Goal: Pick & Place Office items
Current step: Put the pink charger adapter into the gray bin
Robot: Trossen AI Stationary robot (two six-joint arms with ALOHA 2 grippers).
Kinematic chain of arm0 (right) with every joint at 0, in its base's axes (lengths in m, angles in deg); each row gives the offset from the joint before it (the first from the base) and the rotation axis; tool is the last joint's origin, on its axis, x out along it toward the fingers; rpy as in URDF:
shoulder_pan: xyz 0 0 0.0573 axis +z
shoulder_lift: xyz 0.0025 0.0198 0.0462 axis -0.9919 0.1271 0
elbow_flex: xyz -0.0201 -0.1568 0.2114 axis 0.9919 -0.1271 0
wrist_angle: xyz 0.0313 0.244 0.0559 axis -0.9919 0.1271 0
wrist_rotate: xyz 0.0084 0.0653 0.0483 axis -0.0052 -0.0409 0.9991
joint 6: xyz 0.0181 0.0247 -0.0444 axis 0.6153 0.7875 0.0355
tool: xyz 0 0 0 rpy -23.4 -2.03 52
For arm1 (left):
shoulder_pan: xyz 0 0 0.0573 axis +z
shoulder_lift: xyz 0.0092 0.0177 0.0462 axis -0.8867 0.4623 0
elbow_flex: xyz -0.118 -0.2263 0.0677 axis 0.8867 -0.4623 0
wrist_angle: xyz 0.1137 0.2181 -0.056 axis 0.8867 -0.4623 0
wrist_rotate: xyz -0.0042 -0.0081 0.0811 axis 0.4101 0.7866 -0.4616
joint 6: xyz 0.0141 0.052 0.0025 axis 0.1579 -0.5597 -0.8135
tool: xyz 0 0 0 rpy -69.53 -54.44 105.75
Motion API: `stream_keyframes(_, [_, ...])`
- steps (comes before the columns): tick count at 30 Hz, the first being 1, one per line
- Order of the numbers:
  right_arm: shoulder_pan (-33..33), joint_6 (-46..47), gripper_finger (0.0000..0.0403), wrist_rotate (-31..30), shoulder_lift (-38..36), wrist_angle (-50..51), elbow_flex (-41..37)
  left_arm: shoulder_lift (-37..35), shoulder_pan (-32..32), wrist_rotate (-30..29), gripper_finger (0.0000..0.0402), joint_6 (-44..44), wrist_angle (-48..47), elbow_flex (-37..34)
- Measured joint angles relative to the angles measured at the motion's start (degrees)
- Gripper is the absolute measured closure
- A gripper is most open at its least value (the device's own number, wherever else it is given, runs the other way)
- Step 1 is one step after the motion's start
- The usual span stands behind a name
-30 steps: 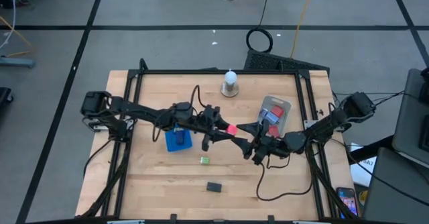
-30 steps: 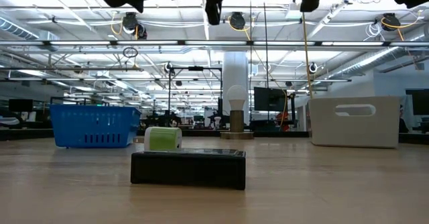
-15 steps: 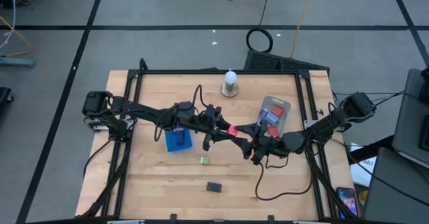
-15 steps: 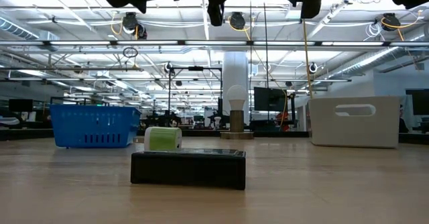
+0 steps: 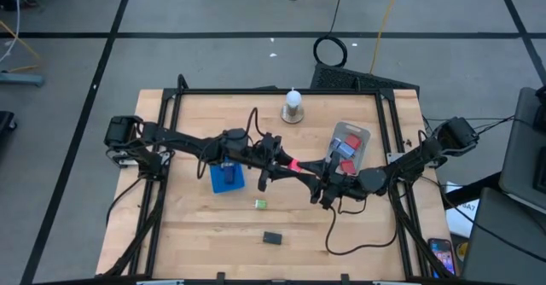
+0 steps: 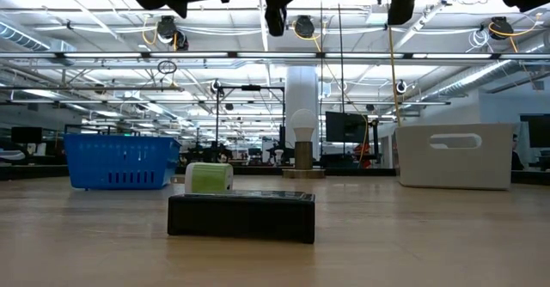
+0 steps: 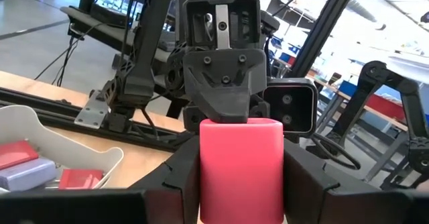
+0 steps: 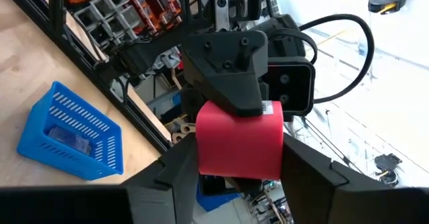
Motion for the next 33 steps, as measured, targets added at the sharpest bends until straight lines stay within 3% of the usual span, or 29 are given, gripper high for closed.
stream_keyframes(5, [0.39, 0.58, 0.0244, -0.11, 0.04, 0.02, 0.00, -0.32, 0.53, 2.56, 0.0251, 0.24, -0.59, 0.00])
stream_keyframes(13, [0.63, 0.54, 0.0244, -0.17, 0.11, -0.55, 0.04, -0.42, 2.55, 13.31, 0.0057, 0.64, -0.95, 0.09])
stream_keyframes(17, [0.88, 0.33, 0.0244, -1.92, 0.04, -0.66, 0.04, -1.29, 3.93, 17.62, 0.0011, 1.73, -4.62, 0.00])
stream_keyframes(20, [2.26, -0.52, 0.0244, -5.77, -0.57, -0.72, -0.06, -5.37, 4.69, 16.70, 0.0029, -1.80, -11.78, -0.43])
stream_keyframes(27, [7.28, -0.34, 0.0244, -11.57, -6.79, -0.45, -2.81, -22.68, 4.47, 3.01, 0.0102, -12.38, -26.61, -7.60])
stream_keyframes(33, [10.61, 5.31, 0.0244, -18.65, -16.14, 5.19, -7.81, -38.92, 2.59, -5.85, 0.0210, -16.97, -31.13, -18.29])
